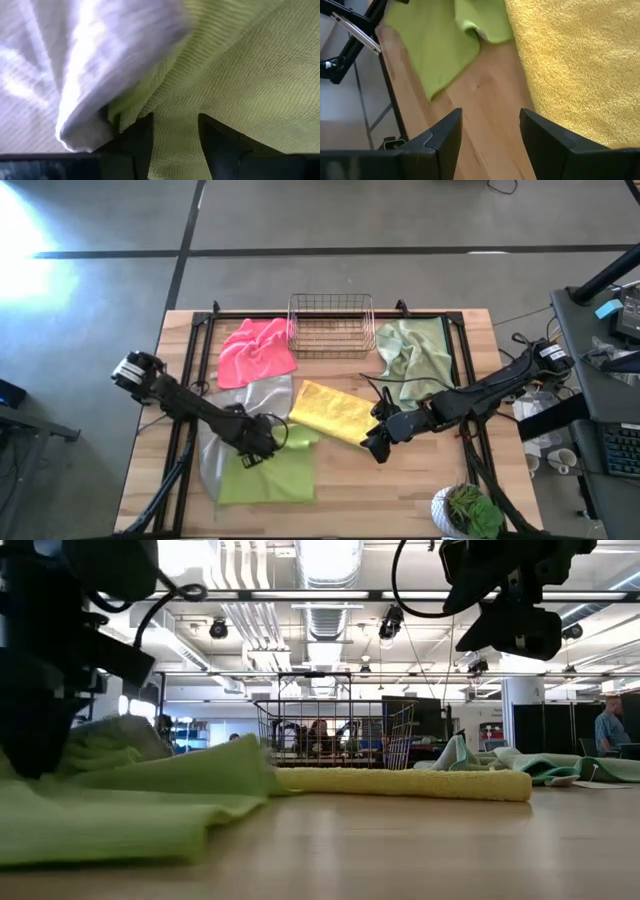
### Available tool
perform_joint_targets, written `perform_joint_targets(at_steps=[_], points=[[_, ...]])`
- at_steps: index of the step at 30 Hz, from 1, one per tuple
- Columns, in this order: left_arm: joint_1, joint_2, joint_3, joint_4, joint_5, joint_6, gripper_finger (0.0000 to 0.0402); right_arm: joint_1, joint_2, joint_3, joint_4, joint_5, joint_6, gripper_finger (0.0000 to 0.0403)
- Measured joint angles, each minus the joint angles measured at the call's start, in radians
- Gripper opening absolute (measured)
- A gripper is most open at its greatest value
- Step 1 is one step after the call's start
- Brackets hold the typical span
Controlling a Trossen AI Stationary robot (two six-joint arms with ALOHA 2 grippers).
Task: Fold microfiber towels
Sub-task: Fold the yellow towel
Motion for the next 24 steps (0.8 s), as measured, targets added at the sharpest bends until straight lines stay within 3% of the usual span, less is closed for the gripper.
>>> perform_joint_targets(at_steps=[9, 12, 18, 24], points=[[0.000, -0.086, 0.078, -0.004, -0.009, -0.003, 0.0141, 0.000, 0.000, 0.000, -0.021, 0.000, 0.002, 0.0187], [0.000, -0.106, 0.122, 0.028, -0.066, -0.001, 0.0141, 0.000, 0.000, 0.000, -0.021, 0.000, 0.001, 0.0187], [0.021, -0.116, 0.152, 0.208, -0.255, 0.061, 0.0141, -0.001, 0.000, 0.000, -0.024, 0.001, -0.010, 0.0187], [0.112, -0.084, 0.140, 0.433, -0.267, 0.142, 0.0141, -0.009, 0.002, 0.000, -0.046, 0.045, -0.018, 0.0187]])
